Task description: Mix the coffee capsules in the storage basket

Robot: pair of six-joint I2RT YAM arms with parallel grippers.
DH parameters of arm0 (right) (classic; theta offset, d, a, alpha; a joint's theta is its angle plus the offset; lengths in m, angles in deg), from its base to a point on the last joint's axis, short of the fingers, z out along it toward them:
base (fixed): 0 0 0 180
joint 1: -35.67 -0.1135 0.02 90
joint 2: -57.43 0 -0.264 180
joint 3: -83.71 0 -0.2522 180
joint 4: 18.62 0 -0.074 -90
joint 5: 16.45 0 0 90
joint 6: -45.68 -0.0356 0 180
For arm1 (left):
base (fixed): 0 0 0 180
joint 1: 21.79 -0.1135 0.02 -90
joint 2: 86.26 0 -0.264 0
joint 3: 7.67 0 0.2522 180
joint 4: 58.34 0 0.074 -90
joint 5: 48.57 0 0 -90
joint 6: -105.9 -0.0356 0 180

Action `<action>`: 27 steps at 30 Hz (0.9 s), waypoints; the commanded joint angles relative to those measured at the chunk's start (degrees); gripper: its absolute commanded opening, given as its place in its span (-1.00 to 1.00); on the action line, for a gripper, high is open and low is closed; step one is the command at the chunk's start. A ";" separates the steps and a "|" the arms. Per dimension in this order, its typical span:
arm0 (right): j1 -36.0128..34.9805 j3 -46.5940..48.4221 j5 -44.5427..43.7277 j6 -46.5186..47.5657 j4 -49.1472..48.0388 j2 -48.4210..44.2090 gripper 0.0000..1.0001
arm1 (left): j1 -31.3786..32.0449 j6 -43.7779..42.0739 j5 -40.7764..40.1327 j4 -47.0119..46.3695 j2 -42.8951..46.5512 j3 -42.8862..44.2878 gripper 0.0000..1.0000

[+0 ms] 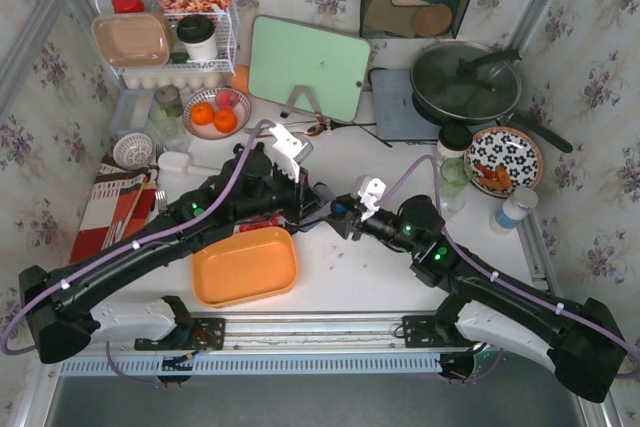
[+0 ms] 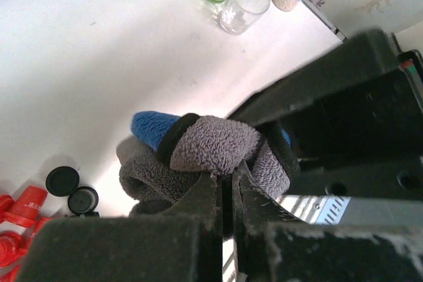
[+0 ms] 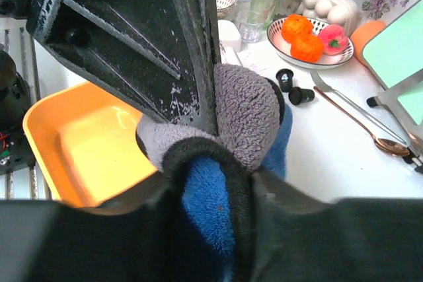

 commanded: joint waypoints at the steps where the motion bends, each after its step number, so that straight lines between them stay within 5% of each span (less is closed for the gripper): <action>1: -0.02 1.77 0.57 -1.84 1.42 0.37 -0.49 | 0.08 0.59 0.44 -4.10 1.08 -0.25 -1.00; 3: -0.03 2.09 0.18 -2.14 2.62 -0.05 -0.87 | 0.00 0.34 -2.13 -3.43 2.09 -0.37 -0.95; 4: -0.02 2.01 -0.14 -2.30 2.93 -0.40 -1.00 | -0.01 0.25 -3.51 -2.81 2.58 -0.44 -0.76; 7: -0.02 1.99 -2.08 -3.25 4.47 -1.85 -1.00 | 0.00 0.41 -7.89 -0.73 4.33 -0.27 0.22; 9: -0.05 2.45 -3.33 -4.02 6.40 -2.71 -1.00 | -0.01 0.71 -11.52 1.45 5.69 0.04 0.58; 13: -0.02 4.99 -9.48 -5.45 14.28 -4.49 -1.00 | 0.04 0.26 -19.82 8.50 9.62 1.93 0.72; 22: 0.04 17.54 -58.52 -19.17 39.69 -9.08 -1.00 | 0.01 -3.38 -28.03 34.03 19.11 9.19 0.80; 27: 0.04 25.34 -72.80 -28.92 52.88 -10.29 -1.00 | -0.01 -6.35 -31.73 41.78 24.57 8.29 0.80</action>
